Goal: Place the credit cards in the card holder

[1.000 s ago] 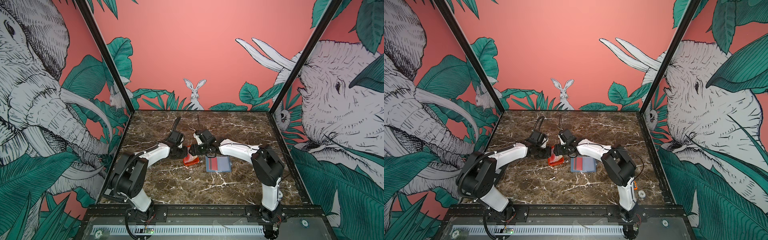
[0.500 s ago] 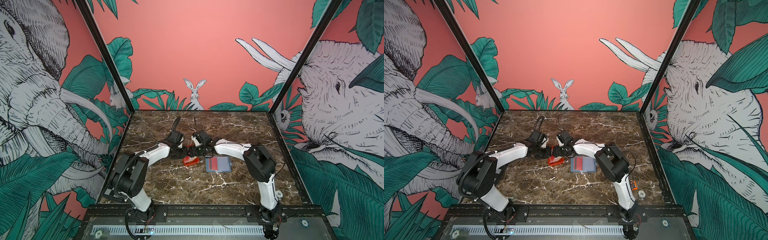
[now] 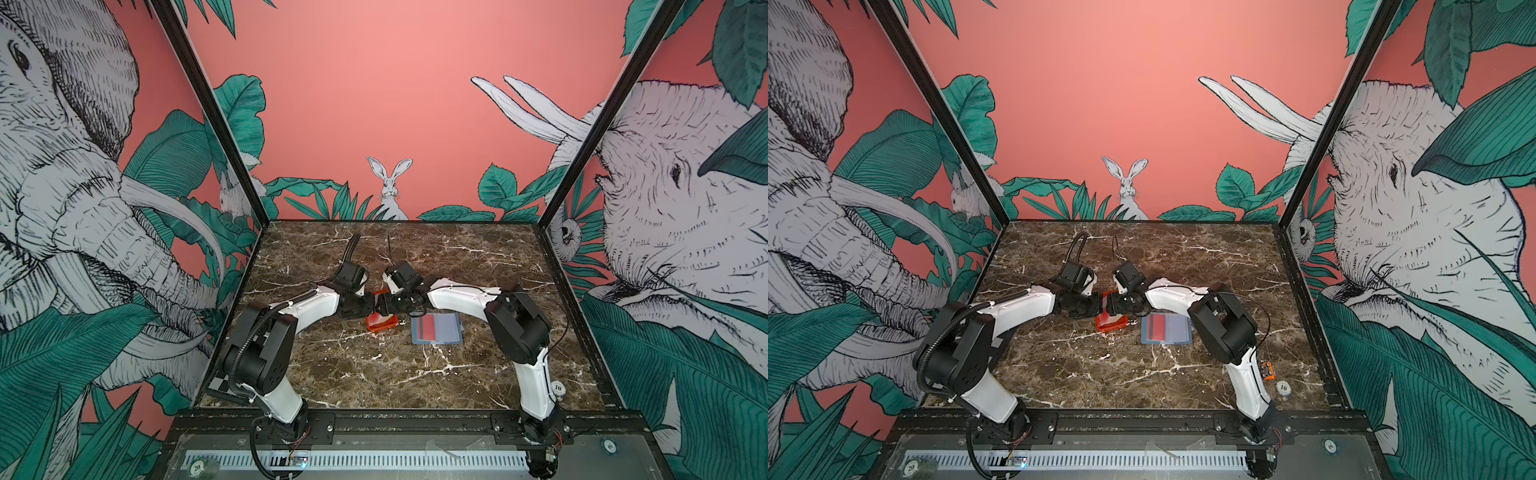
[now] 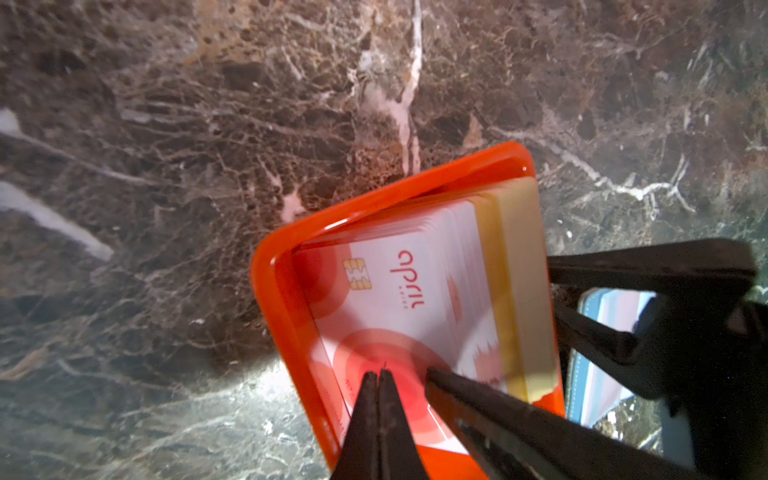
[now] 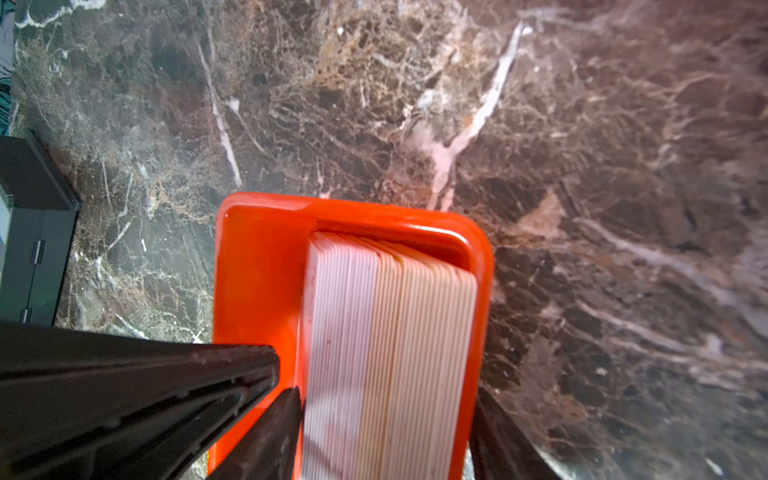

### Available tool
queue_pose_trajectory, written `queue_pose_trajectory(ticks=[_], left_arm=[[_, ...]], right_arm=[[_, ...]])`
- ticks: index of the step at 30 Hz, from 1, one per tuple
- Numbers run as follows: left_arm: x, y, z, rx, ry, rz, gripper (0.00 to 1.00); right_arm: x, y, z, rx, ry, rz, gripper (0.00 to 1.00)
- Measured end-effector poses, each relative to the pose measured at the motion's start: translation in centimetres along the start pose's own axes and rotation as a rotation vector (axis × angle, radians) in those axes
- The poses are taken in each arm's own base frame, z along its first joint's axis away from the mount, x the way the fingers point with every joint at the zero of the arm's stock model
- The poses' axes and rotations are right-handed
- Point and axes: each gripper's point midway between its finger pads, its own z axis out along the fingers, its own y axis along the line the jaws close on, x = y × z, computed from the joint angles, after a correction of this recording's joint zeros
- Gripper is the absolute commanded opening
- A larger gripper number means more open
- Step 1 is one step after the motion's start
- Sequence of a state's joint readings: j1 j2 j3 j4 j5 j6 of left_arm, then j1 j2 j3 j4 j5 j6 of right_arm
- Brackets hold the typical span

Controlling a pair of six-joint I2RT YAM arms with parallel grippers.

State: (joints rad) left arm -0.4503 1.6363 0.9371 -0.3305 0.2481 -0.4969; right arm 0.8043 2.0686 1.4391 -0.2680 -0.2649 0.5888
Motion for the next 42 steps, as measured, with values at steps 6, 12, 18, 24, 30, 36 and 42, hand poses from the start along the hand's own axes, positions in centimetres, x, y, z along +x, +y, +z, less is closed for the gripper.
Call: queue_pose_trajectory(ticks=[6,12,18,24,30,36,42], left_arm=[[0.0,0.0,0.1,0.001,0.003,0.0,0.0],[0.1,0.1,0.2,-0.001,0.007,0.004,0.0],[0.1,0.1,0.3,-0.001,0.008,0.006,0.0],[0.1,0.1,0.5,0.002,0.008,0.007,0.01],[0.0,0.1,0.5,0.004,0.007,0.007,0.02],[0.1,0.0,0.5,0.009,0.009,0.007,0.02],[0.1,-0.1,0.5,0.017,0.013,0.007,0.03]], right_arm=[[0.0,0.0,0.0,-0.002,-0.001,0.002,0.6],[-0.2,-0.2,-0.1,-0.003,-0.003,0.011,0.59],[-0.2,-0.5,-0.1,-0.005,-0.005,0.016,0.59],[0.0,-0.6,-0.4,-0.012,-0.007,0.018,0.59],[0.0,-0.6,-1.1,-0.012,-0.013,0.018,0.59],[0.0,-0.7,-1.7,-0.01,-0.02,0.021,0.6],[0.0,-0.9,-2.1,-0.003,-0.027,0.022,0.6]])
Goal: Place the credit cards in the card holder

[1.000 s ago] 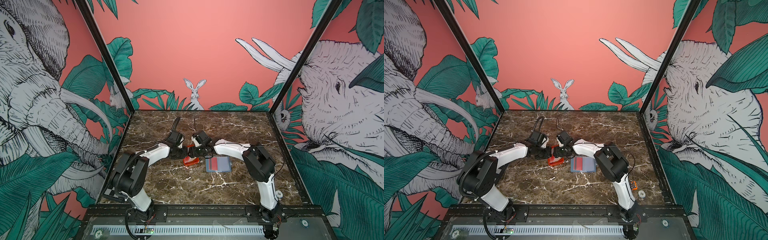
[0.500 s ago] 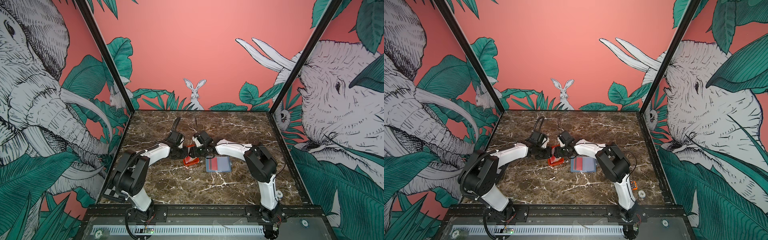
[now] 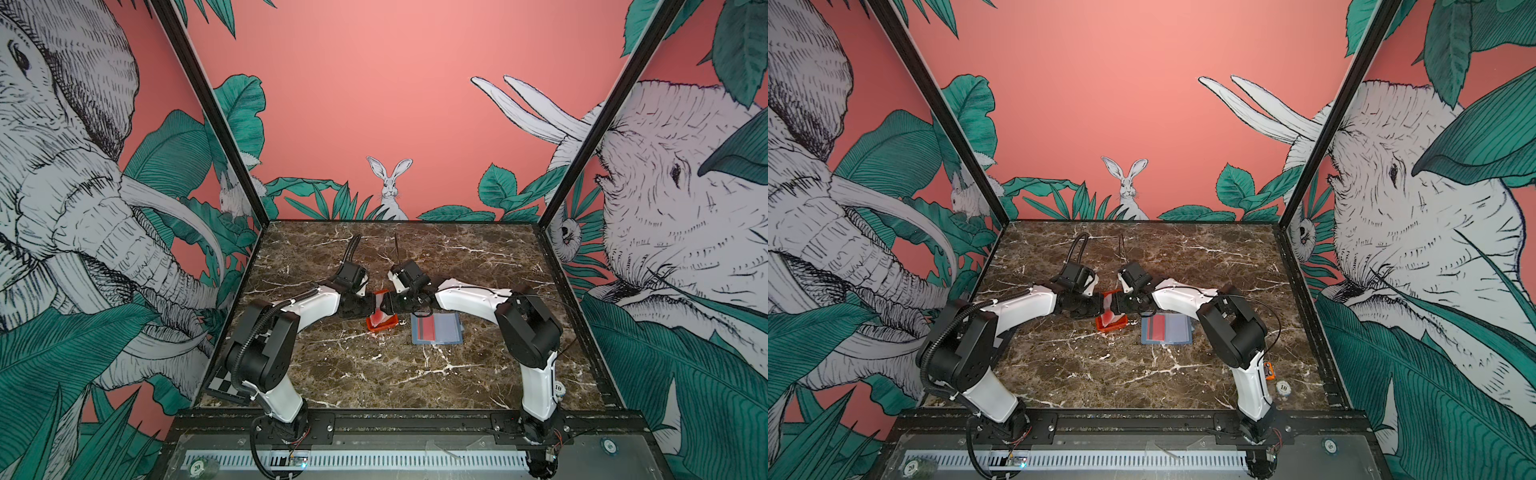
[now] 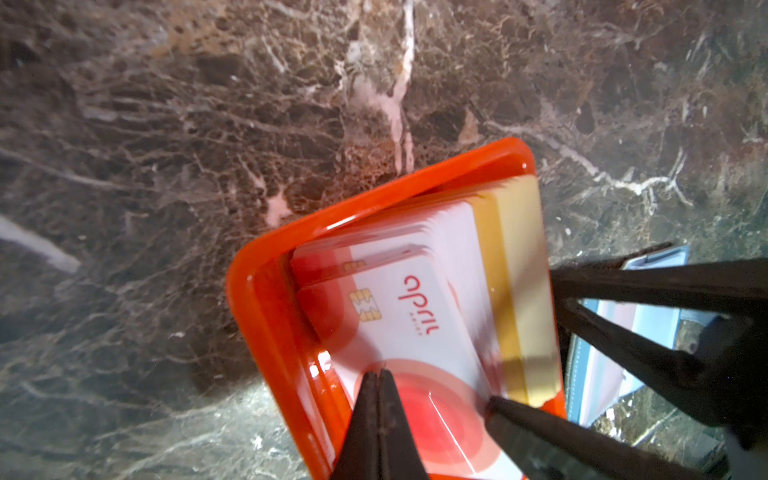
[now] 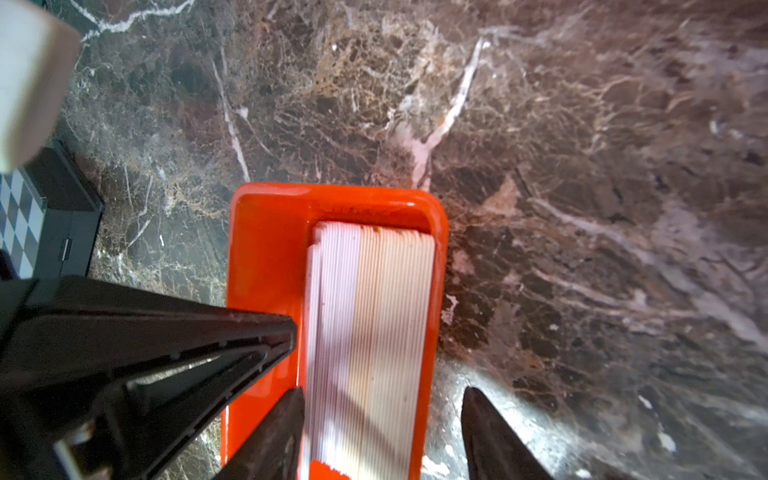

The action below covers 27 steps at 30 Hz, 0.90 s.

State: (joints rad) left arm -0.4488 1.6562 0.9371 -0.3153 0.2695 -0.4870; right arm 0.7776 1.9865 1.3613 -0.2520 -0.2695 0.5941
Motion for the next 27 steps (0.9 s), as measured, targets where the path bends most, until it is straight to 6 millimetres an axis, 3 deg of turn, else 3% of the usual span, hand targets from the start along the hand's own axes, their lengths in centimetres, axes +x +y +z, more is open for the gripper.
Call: queue_pose_trajectory(ticks=[14,27], left_arm=[[0.0,-0.1,-0.1,0.004,0.002,-0.012,0.03],[0.1,-0.1,-0.2,0.007,0.005,-0.02,0.02]], right_arm=[[0.5,1.1,-0.1,-0.066,0.034,-0.003,0.64],[-0.3,0.6,2.0,-0.029,0.05,0.009,0.64]])
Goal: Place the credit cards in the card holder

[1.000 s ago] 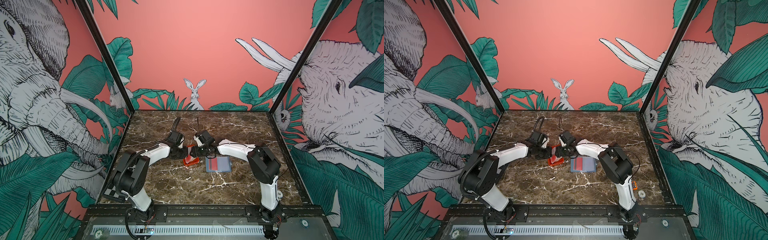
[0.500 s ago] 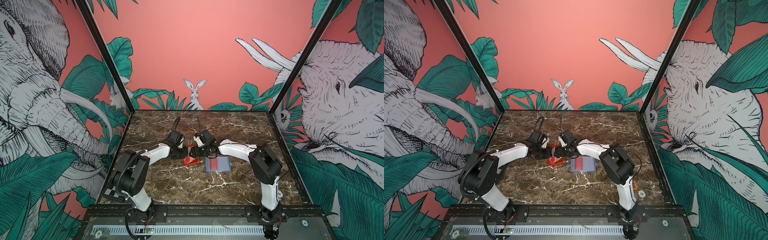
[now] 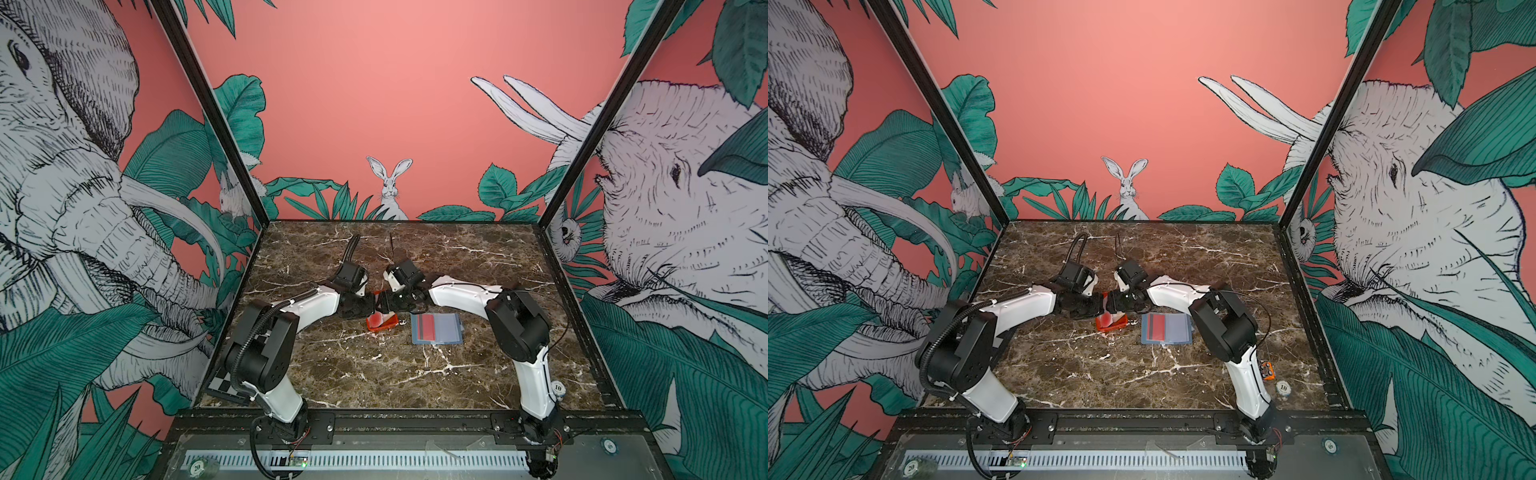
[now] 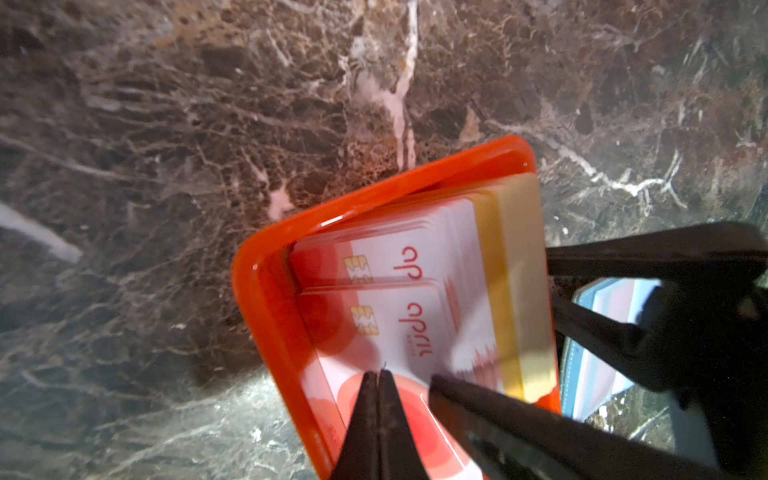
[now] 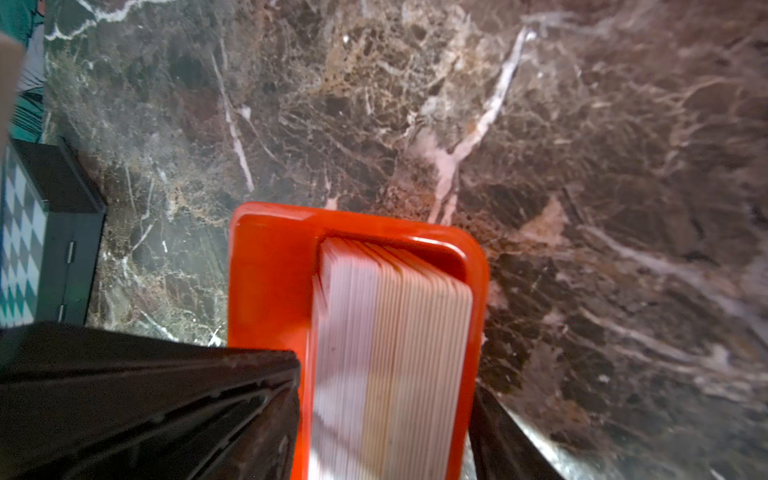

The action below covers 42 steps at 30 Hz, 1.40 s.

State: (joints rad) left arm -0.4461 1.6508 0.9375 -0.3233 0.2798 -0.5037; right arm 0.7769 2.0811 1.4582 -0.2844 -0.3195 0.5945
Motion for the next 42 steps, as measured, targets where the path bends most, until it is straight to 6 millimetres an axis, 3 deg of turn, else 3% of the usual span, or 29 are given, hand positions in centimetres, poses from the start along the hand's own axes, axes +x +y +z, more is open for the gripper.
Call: queue_pose_trajectory(ticks=[17,33,42], left_arm=[[0.2,-0.1,0.1,0.01,0.006,-0.001,0.01],[0.1,-0.6,0.2,0.037,0.008,-0.009,0.05],[0.1,-0.7,0.2,0.042,0.01,-0.01,0.05]], right_arm=[[-1.9,-1.0,0.1,0.03,-0.029,0.026,0.63],[-0.8,-1.4,-1.4,0.032,-0.024,0.029,0.63],[0.4,-1.3,-1.0,0.008,0.01,0.031,0.63]])
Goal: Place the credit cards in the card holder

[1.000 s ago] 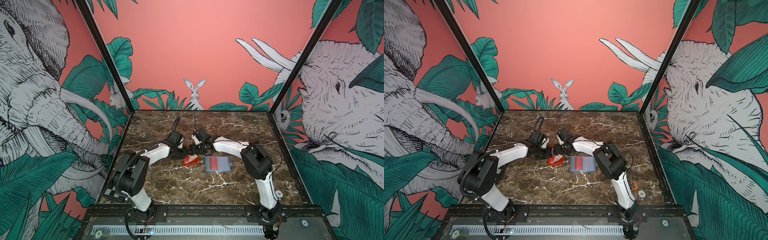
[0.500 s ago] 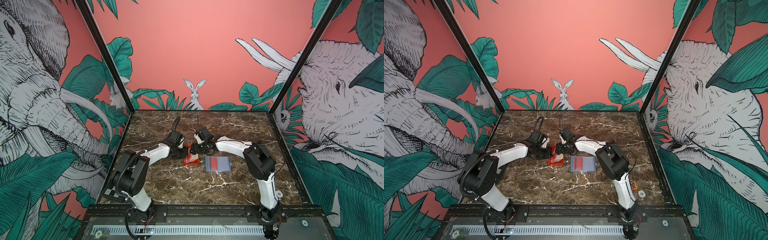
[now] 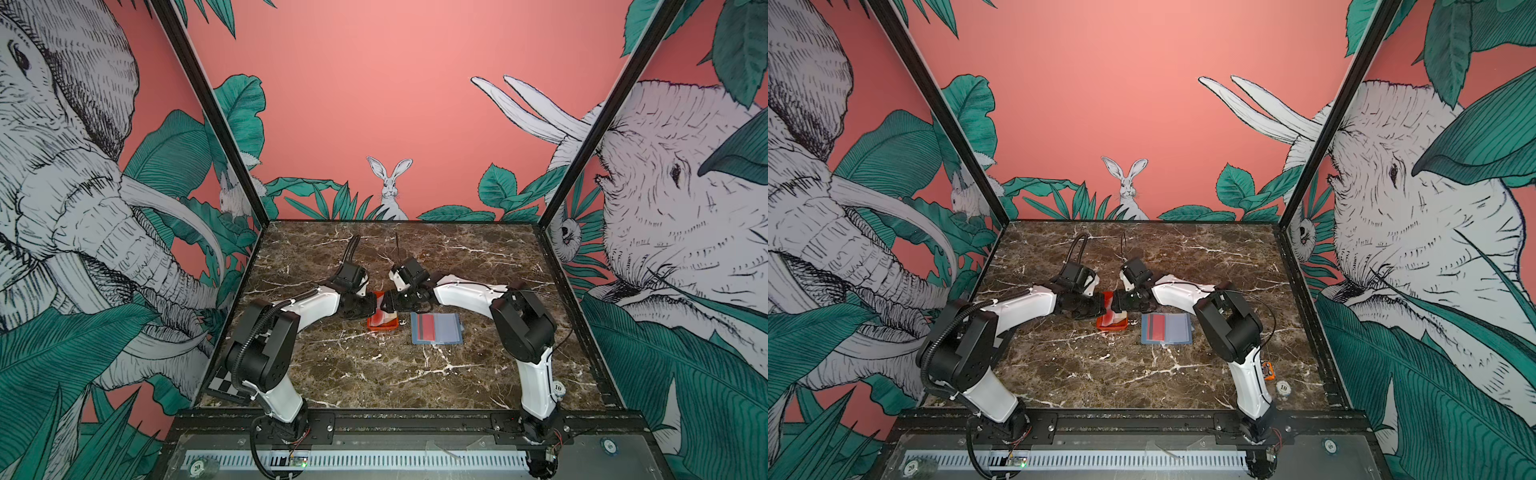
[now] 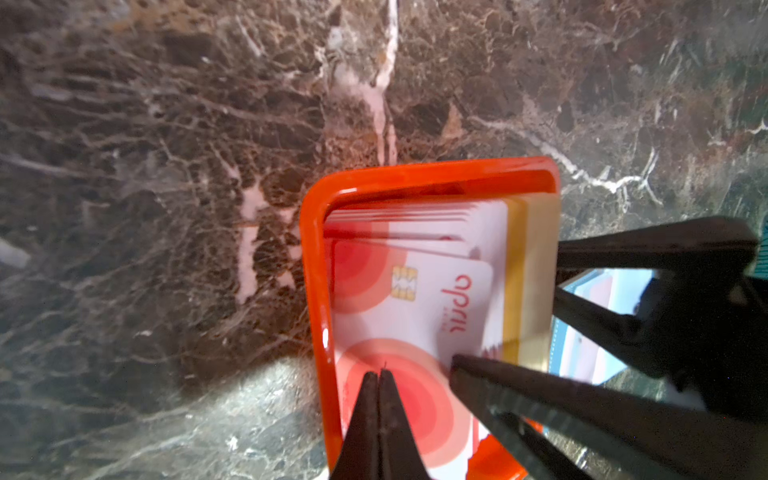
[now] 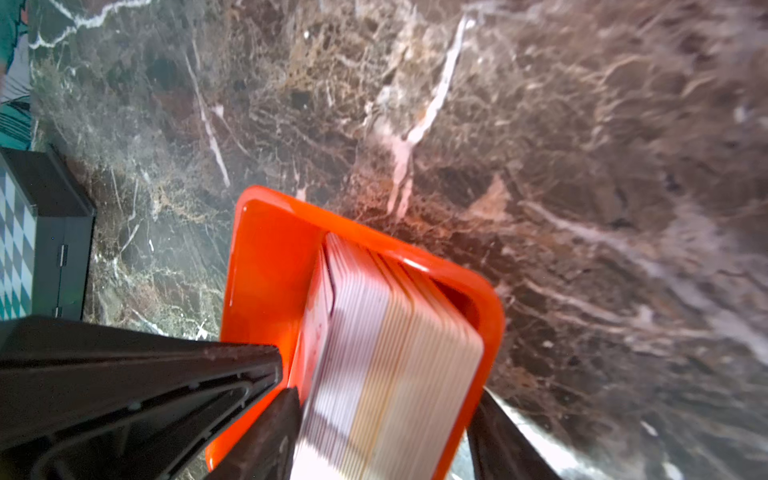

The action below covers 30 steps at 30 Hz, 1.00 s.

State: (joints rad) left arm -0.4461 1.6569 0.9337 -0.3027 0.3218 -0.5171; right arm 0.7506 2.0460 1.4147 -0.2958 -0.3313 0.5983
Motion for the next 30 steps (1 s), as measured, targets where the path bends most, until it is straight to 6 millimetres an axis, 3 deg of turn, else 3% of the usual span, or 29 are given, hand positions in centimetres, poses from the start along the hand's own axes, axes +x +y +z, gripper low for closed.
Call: queue_pose_trajectory(ticks=[7,30], left_arm=[[-0.1,-0.2,0.1,0.009,-0.002,0.0,0.05],[-0.3,-1.1,1.3,0.087,0.013,-0.01,0.1]], right_arm=[[0.8,0.0,-0.8,0.01,-0.002,-0.002,0.63],[0.5,0.0,-2.7,0.04,-0.032,-0.006,0.62]])
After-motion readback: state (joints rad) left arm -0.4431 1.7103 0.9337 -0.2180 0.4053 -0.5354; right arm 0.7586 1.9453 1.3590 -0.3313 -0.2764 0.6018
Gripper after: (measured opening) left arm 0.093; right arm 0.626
